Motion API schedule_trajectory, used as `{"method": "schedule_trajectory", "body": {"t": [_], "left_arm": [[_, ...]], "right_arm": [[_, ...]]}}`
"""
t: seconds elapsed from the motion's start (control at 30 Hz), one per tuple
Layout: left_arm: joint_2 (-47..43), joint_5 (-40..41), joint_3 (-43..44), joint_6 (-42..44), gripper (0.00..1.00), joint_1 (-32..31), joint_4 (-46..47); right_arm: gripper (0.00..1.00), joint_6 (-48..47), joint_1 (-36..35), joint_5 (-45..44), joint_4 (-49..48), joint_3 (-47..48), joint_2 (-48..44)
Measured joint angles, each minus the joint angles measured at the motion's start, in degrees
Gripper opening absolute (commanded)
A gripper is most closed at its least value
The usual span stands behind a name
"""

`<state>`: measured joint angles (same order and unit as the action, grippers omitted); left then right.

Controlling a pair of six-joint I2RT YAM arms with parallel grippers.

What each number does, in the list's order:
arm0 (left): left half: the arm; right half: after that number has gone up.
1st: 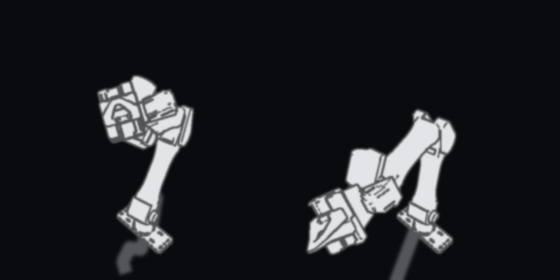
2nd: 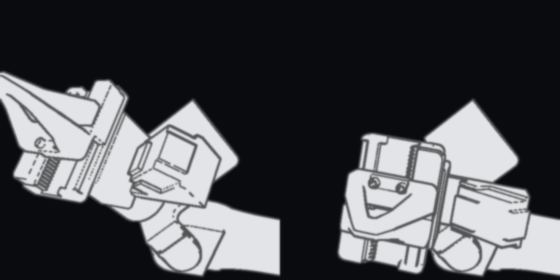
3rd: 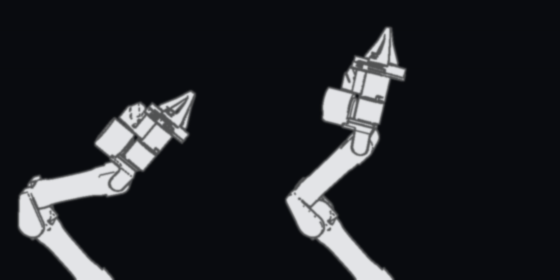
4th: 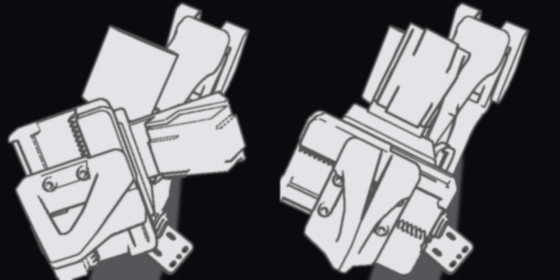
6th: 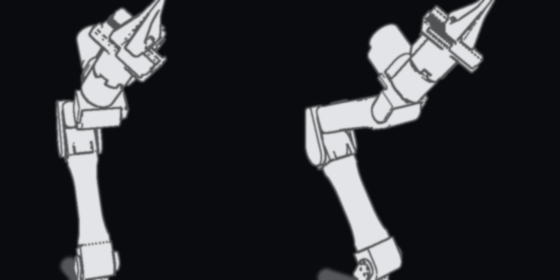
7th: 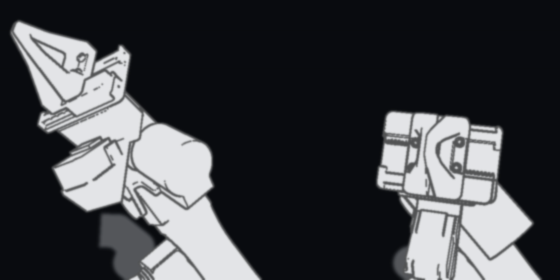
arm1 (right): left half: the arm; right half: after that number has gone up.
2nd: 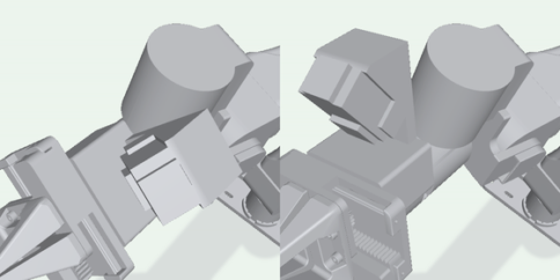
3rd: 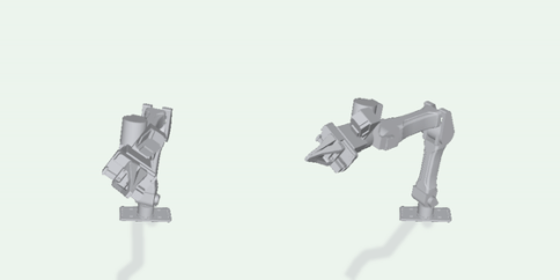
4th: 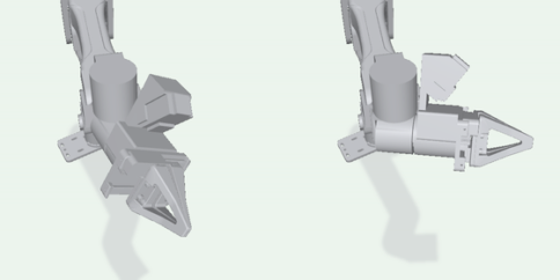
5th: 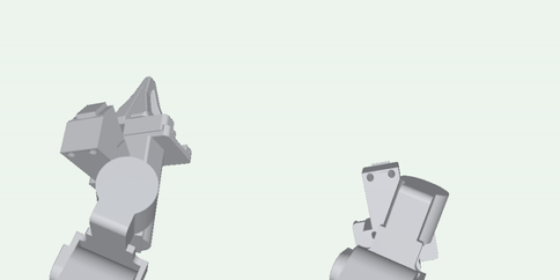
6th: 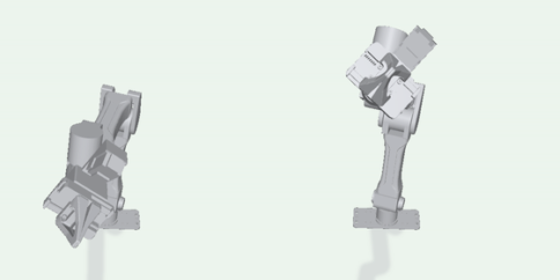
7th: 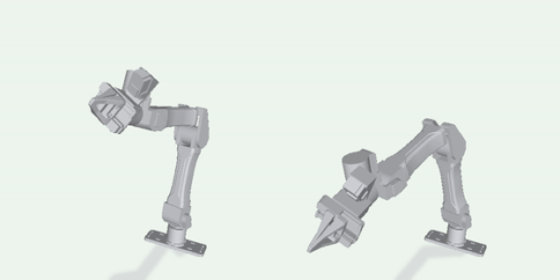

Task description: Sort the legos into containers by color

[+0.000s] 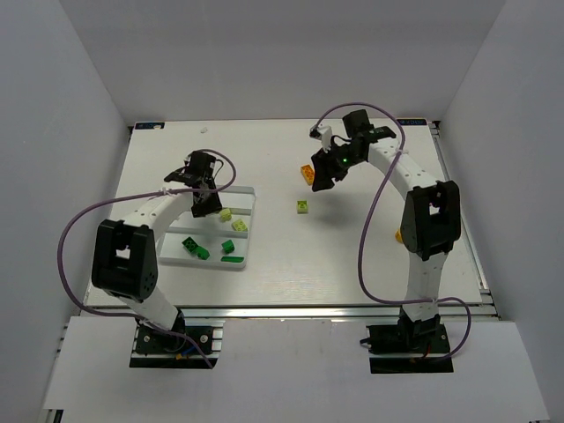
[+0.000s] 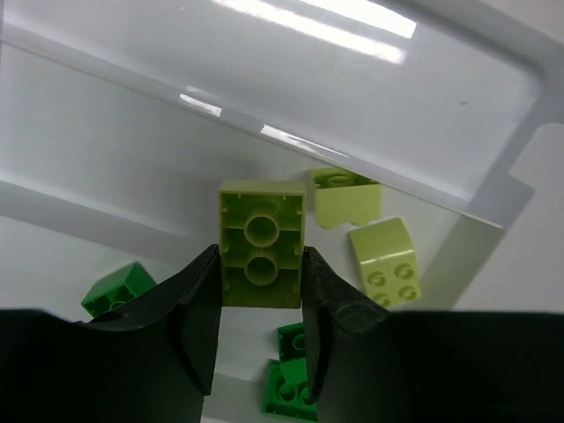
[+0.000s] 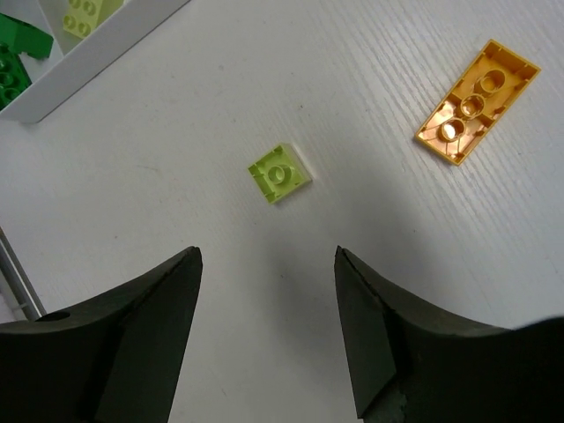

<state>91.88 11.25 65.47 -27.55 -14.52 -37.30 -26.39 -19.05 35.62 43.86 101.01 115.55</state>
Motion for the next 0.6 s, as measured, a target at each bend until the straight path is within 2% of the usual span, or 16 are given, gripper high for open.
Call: {"method": "schedule_trajectory", "body": {"t": [0.17,0.23,0.27,0.3,0.47,0.6], "left_arm": [[4.1,0.2,0.0,0.1,0.61,1.5,-1.3],[4.5,0.2,0.0,0.1,0.66,1.9,-1.6],[4.5,0.2,0.0,0.0,0.67,2.1,-1.7],[4.5,0.2,0.1,0.0,0.7,2.1,-1.7],[4.4,-0.1,1.9,0.0,0.71,2.1,-2.4],[2.7,-1.2,4.1,-0.3,0.71,2.1,-2.4]], "right_arm": [[0.78,0.4,-0.3,-2.2,0.7,0.2,0.0],[0.81,0.1,-0.4,-2.9,1.2,0.2,0.0],[0.89,-0.2,-0.5,-3.1,1.4,0.2,0.0],[0.89,-1.0,-0.6,-3.4,1.5,0.2,0.0],[0.89,-6.3,-2.1,-4.0,2.2,0.2,0.0],[0.89,-14.4,-4.0,-2.6,3.0,-0.7,0.1]]}}
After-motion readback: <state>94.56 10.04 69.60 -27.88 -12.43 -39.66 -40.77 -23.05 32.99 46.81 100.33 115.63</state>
